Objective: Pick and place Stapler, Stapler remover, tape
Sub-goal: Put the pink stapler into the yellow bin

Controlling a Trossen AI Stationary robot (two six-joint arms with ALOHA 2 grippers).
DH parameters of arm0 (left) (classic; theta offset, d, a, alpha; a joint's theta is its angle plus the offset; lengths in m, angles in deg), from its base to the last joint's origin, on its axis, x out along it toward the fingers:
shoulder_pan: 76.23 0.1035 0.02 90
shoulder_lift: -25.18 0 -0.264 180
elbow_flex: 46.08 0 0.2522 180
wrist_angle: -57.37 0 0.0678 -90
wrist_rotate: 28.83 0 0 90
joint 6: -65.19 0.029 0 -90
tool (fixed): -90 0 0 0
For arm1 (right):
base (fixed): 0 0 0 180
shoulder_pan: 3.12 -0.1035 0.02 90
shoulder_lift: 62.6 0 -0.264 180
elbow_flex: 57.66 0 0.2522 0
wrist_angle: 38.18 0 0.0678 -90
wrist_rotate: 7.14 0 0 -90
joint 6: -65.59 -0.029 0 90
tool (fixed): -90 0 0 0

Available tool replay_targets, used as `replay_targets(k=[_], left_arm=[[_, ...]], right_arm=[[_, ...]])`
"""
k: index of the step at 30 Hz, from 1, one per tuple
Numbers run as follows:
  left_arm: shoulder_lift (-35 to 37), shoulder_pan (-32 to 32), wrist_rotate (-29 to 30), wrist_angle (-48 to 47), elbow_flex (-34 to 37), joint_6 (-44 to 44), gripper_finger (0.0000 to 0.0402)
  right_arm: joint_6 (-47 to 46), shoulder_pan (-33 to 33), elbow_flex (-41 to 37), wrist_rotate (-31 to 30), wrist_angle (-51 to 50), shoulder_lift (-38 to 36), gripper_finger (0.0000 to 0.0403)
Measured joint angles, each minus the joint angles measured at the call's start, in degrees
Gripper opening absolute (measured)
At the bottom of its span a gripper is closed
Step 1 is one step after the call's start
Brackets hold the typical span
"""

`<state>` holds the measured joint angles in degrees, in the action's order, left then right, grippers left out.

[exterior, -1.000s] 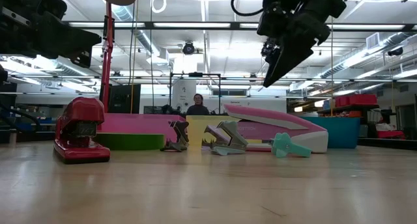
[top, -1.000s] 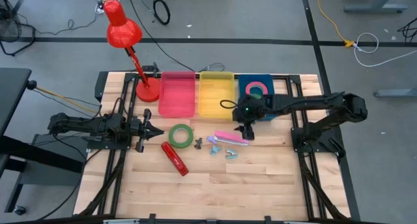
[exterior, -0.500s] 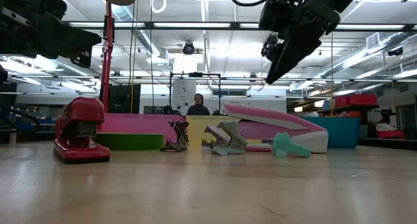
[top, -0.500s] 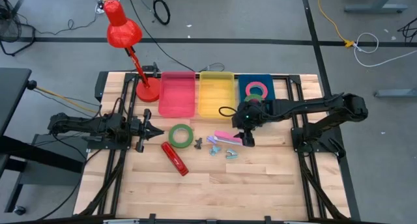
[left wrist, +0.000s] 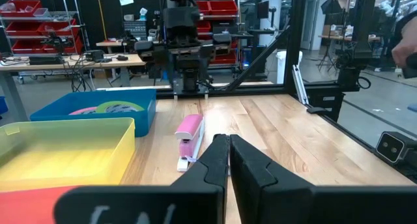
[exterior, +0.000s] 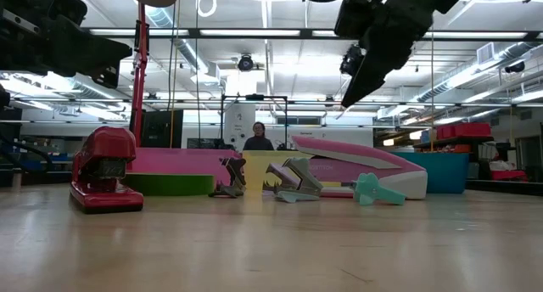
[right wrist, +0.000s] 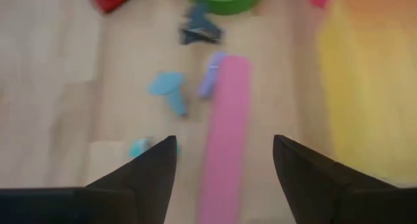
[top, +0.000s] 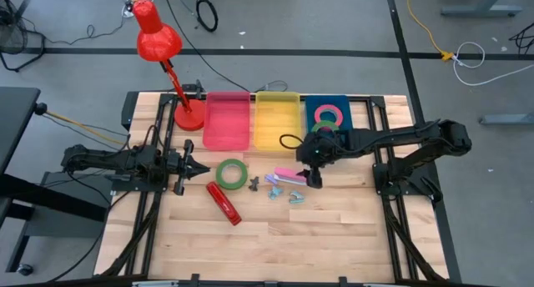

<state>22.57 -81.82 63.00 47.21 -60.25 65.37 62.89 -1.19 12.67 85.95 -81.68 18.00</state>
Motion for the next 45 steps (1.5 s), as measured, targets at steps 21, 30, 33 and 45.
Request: replay_targets(k=[21, 30, 33, 45], left_arm=[[0.0, 0.0, 0.0, 0.0, 0.0, 0.0, 0.0021], [0.0, 0.0, 0.0, 0.0, 0.0, 0.0, 0.0021], [0.0, 0.0, 0.0, 0.0, 0.0, 0.0, 0.0021], [0.0, 0.0, 0.0, 0.0, 0.0, 0.0, 0.0021]], right_arm=[[1.8, 0.1, 0.0, 0.8, 0.5, 5.2, 0.0297], [2.4, 0.1, 0.0, 0.3, 0.4, 10.5, 0.0297], [2.9, 0.1, 0.0, 0.4, 0.5, 12.6, 0.0297], [3.2, 0.1, 0.0, 0.4, 0.8, 16.3, 0.0293]])
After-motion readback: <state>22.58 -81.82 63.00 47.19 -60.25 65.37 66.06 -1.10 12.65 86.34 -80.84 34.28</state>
